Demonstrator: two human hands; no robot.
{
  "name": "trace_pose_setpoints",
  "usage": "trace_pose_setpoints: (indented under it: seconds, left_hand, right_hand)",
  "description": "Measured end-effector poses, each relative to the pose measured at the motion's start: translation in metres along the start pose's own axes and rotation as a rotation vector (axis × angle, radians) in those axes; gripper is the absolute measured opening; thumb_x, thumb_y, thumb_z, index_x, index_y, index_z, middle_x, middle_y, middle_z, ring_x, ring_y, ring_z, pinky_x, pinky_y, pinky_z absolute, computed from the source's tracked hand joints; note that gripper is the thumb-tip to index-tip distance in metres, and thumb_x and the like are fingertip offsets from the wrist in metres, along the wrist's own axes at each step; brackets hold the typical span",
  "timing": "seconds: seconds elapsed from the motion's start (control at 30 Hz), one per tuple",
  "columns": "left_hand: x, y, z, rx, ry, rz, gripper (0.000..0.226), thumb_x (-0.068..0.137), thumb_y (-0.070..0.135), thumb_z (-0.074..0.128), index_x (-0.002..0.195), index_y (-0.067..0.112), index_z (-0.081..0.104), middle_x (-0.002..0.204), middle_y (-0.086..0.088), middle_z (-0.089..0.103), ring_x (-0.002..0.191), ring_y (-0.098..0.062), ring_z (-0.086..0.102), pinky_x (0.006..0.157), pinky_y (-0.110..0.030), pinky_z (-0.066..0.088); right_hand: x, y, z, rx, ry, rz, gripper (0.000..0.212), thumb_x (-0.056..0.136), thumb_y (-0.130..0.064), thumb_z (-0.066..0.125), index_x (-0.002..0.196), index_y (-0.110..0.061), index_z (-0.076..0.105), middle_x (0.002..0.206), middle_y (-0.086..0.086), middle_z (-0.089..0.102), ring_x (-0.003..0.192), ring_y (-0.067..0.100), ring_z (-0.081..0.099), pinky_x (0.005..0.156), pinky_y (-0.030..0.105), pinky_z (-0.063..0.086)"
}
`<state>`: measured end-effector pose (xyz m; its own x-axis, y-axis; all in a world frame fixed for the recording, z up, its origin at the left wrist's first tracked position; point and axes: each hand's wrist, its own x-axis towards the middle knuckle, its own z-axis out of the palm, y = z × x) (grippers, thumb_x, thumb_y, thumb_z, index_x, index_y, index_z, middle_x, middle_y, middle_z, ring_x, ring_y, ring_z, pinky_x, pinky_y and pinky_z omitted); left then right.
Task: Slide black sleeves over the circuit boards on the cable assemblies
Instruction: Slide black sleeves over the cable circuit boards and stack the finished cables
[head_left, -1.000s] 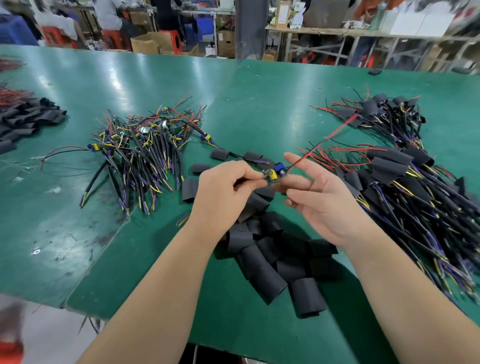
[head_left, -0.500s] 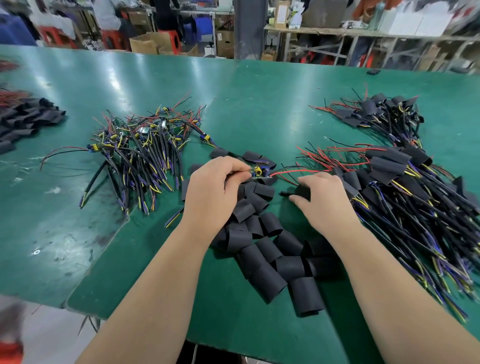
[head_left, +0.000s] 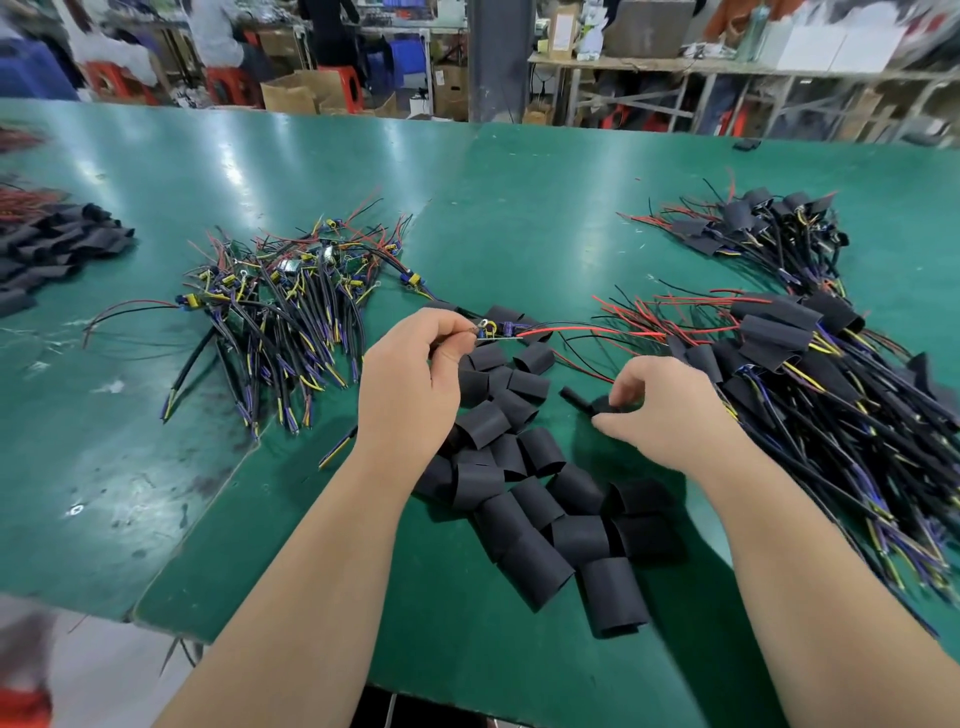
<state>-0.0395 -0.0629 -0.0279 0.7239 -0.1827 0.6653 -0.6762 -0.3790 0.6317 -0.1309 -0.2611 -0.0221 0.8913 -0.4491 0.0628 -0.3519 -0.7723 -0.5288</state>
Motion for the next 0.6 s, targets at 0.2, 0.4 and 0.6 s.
trace_pose_setpoints:
  seconds: [0.2, 0.4, 0.6]
  left_hand:
    - [0.000, -0.001, -0.001, -0.018, 0.004, -0.012, 0.009, 0.087, 0.008, 0.060, 0.090, 0.010, 0.068, 0.078, 0.018, 0.059, 0.072, 0.000, 0.051, 0.069, -0.006, 0.039]
    - [-0.001, 0.003, -0.002, -0.149, -0.001, -0.011, 0.018, 0.086, 0.004, 0.064, 0.084, 0.022, 0.062, 0.078, 0.024, 0.060, 0.070, 0.009, 0.056, 0.068, -0.004, 0.039]
    - [0.000, 0.005, -0.006, -0.273, -0.015, -0.040, 0.027, 0.086, 0.006, 0.064, 0.080, 0.032, 0.060, 0.076, 0.024, 0.062, 0.069, 0.008, 0.056, 0.066, -0.005, 0.038]
  right_hand:
    - [-0.001, 0.002, -0.003, 0.145, -0.201, 0.051, 0.045, 0.068, -0.019, 0.086, 0.110, -0.015, 0.069, 0.078, -0.011, 0.057, 0.069, 0.002, 0.053, 0.061, 0.019, 0.040]
    - [-0.001, 0.004, 0.000, 0.215, -0.099, 0.026, 0.028, 0.067, -0.015, 0.085, 0.086, -0.025, 0.068, 0.076, -0.011, 0.062, 0.069, 0.009, 0.057, 0.059, 0.018, 0.041]
    - [0.003, -0.007, -0.003, 1.259, 0.052, 0.154, 0.023, 0.081, -0.001, 0.069, 0.098, -0.015, 0.064, 0.083, 0.002, 0.071, 0.060, 0.009, 0.062, 0.054, 0.017, 0.045]
